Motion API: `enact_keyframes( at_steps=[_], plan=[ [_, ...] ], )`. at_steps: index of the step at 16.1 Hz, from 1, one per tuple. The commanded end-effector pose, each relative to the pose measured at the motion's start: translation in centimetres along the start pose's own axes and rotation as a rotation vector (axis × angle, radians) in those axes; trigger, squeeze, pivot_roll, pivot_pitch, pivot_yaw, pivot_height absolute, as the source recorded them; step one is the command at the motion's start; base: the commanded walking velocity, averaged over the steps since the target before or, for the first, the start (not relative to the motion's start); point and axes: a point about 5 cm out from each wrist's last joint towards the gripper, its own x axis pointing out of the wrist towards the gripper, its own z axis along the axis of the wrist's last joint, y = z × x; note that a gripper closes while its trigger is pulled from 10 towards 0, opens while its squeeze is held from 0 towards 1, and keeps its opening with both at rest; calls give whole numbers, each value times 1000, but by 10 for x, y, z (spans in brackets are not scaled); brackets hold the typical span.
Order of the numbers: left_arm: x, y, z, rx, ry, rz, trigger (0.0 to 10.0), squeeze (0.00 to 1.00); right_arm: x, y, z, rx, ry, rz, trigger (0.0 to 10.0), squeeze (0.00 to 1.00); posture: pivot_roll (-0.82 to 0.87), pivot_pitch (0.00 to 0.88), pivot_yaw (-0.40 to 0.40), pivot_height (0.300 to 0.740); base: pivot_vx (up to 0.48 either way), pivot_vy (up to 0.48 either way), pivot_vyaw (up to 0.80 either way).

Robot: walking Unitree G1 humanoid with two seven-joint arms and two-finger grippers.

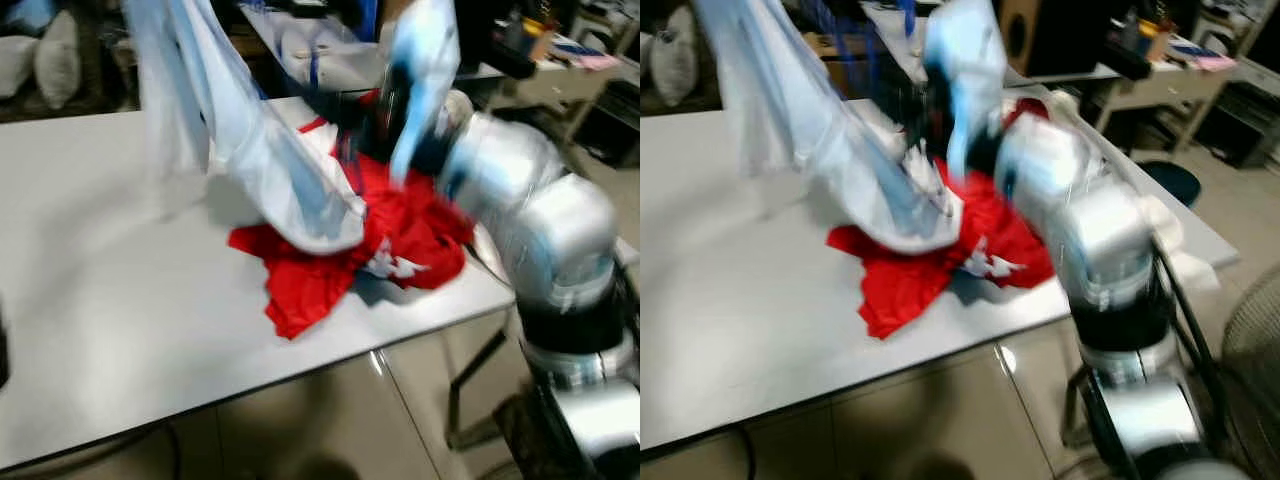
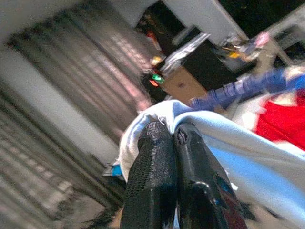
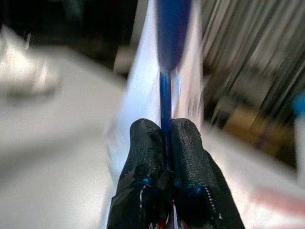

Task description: Hang hanger

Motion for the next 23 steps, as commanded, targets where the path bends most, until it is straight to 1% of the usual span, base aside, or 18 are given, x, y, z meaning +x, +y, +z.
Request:
enact_keyframes(
  at_steps=[1,2,3,4,6,8,9,11,14,15,16,17,18,19,20,21,22,23],
  plan=[
    [5,-21,-5,-46,5,-96,0,0,1,14,-26,20,114,65,10000,0,87,0,-70,740,0,0,0],
    [5,-39,-8,-91,4,-128,0,0,-6,27,-49,38,194,111,10000,0,99,0,-75,740,0,0,0],
    [6,-52,-7,-123,-3,-154,0,0,-12,35,-61,62,225,136,10000,0,101,0,-72,740,0,0,0],
    [6,-60,-7,-136,-1,-185,0,0,-17,40,-67,72,244,145,10000,0,100,0,-73,740,0,0,0],
    [9,-68,-4,-137,-6,-237,0,0,-22,43,-69,86,254,146,10000,0,99,0,-54,740,0,0,0],
    [10,-78,-5,-125,4,-326,0,0,-21,40,-68,78,224,100,10000,0,95,0,-37,740,0,0,0],
    [9,-87,-6,-129,17,-407,0,0,-21,37,-62,73,184,79,10000,0,92,0,-22,740,0,0,0],
    [6,-99,-9,-133,47,-517,0,0,-24,34,-51,73,99,62,10000,0,88,0,3,740,0,0,0],
    [8,-100,-9,-136,46,-518,0,0,-29,28,-52,66,122,24,10000,0,74,0,16,740,0,0,0],
    [9,-103,-5,-158,19,-556,0,0,-33,26,-55,65,138,16,10000,0,73,0,15,740,0,0,0],
    [9,-110,-4,-183,1,-593,0,0,-35,26,-56,63,136,19,10000,0,63,0,15,740,0,0,0],
    [9,-113,-5,-196,-5,-602,941,0,-35,26,-56,58,131,25,10000,0,63,0,14,740,0,0,0],
    [10,-116,-5,-229,-13,-605,10000,0,-36,26,-54,53,118,36,10000,0,66,0,12,740,0,0,0],
    [11,-116,-5,-245,-16,-603,10000,537,-37,26,-53,53,113,40,10000,0,66,0,12,740,0,0,0],
    [11,-116,-3,-265,-37,-615,10000,537,-38,26,-52,49,106,45,10000,0,68,0,11,740,0,0,0],
    [8,-116,1,-299,-85,-670,10000,1000,-39,26,-53,42,100,61,10000,0,69,0,7,740,0,0,0],
    [7,-117,2,-313,-101,-704,10000,1000,-39,26,-53,38,99,69,10000,0,68,0,6,740,0,0,0],
    [6,-119,1,-312,-86,-766,10000,1000,-39,28,-54,39,95,82,10000,0,64,0,3,740,0,0,0]
  ],
)
